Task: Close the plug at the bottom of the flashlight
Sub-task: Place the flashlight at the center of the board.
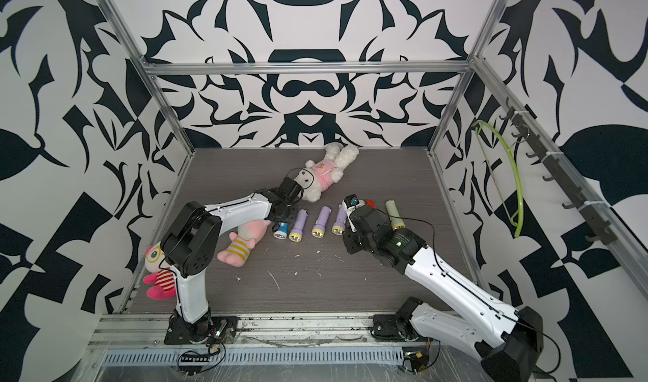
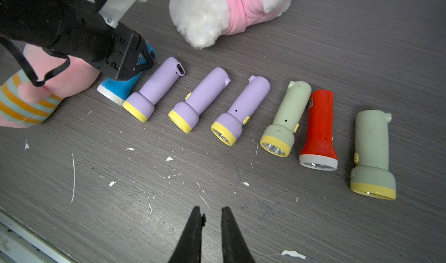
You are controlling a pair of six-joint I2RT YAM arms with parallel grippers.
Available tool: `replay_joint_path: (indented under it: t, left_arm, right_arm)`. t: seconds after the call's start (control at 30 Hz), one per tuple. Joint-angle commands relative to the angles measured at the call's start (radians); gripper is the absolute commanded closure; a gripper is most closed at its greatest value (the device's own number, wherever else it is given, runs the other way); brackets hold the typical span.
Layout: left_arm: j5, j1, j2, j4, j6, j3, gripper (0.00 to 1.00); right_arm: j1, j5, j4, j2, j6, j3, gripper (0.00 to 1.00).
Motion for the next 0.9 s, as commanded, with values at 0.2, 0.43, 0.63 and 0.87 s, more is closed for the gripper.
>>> replay_joint_path:
  t: [0.2,0.43,0.63,0.87]
  left_arm:
    - [-0.01,0.01,0.015,-0.03,0.01,0.035,0.35]
    - [0.008,0.01,-0.027,-0.034,0.009,0.05,0.35]
    - [0.024,0.009,-0.133,-0.05,0.013,0.068,0.3]
    - [-0.053,0.01,-0.368,0.012,0.055,-0.034,0.01]
  right_arm:
    - [-0.002,0.016,0.041,0.029,0.009,0.007,0.79]
    - [-0.002,0.016,0.038,0.031,0.014,0.013,0.78]
    - [-0.002,0.033,0.019,0.042,0.029,0.046,0.74]
    - [-0.002,0.187,0.009,0.085,0.042,0.087,0.0]
